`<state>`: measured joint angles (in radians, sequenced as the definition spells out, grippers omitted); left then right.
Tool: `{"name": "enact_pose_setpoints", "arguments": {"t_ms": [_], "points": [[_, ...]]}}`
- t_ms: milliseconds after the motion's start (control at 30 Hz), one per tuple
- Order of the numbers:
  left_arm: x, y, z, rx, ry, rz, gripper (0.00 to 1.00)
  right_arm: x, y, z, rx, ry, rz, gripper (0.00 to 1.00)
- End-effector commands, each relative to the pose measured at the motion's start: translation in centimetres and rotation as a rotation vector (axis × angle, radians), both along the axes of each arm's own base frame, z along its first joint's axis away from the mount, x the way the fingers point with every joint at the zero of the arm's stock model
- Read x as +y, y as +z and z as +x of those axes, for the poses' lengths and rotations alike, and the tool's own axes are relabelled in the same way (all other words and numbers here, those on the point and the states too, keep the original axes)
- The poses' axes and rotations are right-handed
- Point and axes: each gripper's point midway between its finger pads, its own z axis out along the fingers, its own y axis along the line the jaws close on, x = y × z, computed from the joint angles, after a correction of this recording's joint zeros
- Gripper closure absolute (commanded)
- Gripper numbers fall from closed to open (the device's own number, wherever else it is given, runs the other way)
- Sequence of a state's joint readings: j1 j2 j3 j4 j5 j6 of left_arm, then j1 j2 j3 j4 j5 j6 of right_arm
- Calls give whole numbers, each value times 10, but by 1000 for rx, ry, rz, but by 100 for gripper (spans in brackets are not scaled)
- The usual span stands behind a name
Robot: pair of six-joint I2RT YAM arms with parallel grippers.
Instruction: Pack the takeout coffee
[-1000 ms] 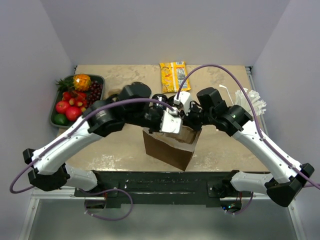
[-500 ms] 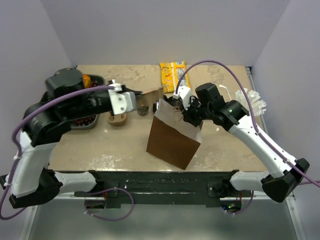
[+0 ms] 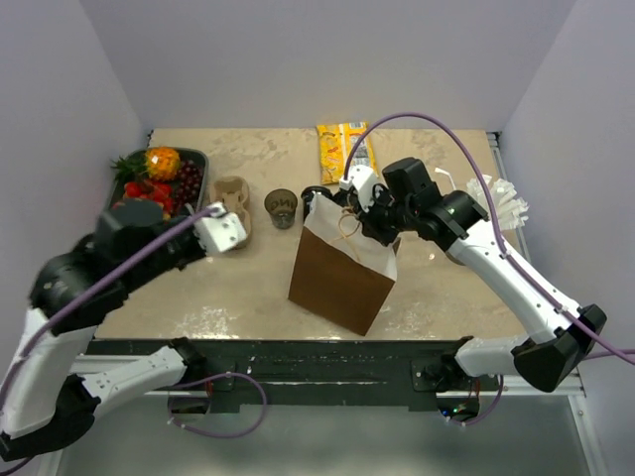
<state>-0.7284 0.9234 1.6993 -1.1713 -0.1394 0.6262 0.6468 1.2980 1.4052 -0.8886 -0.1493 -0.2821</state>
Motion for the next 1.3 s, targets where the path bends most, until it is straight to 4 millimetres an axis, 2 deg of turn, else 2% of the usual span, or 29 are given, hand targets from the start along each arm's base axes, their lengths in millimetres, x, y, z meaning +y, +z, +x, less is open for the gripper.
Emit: {"name": "enact_pose_setpoints", "arguments": {"t_ms": [0,33,67,167,200,233,267,300,367,433,533,567,667,800,900,933,1033,1133,1267], "points": [[28,-121,-10,294,128,244,100,3,14,3,-12,3,15,100],[27,-131,-10,309,119,259,100,4,15,4,-15,5,19,100],[25,-150,-10,344,113,290,100,4,17,4,-18,3,23,100],[14,-174,-6,390,96,293,100,5,21,5,-26,1,30,100],[14,-183,-3,396,112,308,100,4,23,5,-29,-1,30,100],[20,-191,9,373,174,343,100,4,24,6,-36,-5,32,100],[31,-221,8,415,217,429,100,4,25,5,-38,-4,32,100],[36,-234,9,434,239,473,100,3,26,6,-42,-7,33,100],[38,-261,8,512,298,513,100,1,28,5,-52,-12,33,100],[27,-272,15,547,335,480,100,-1,29,5,-59,-18,24,100],[14,-264,35,511,388,416,100,-5,28,6,-67,-25,13,100],[6,-255,42,498,394,378,100,-7,28,6,-68,-27,12,100],[-6,-250,53,529,430,295,100,-9,26,6,-66,-33,10,100],[-8,-262,59,570,473,270,100,-9,22,10,-63,-41,8,100],[-13,-280,52,634,459,257,99,-7,21,14,-60,-42,5,100],[-20,-282,49,660,429,232,86,-7,22,14,-61,-42,6,100],[-34,-280,44,699,362,183,80,-4,21,18,-59,-40,6,100],[-50,-274,36,741,270,141,58,-1,22,21,-61,-39,8,100],[-60,-263,25,775,175,119,48,-1,22,23,-64,-36,3,100]]}}
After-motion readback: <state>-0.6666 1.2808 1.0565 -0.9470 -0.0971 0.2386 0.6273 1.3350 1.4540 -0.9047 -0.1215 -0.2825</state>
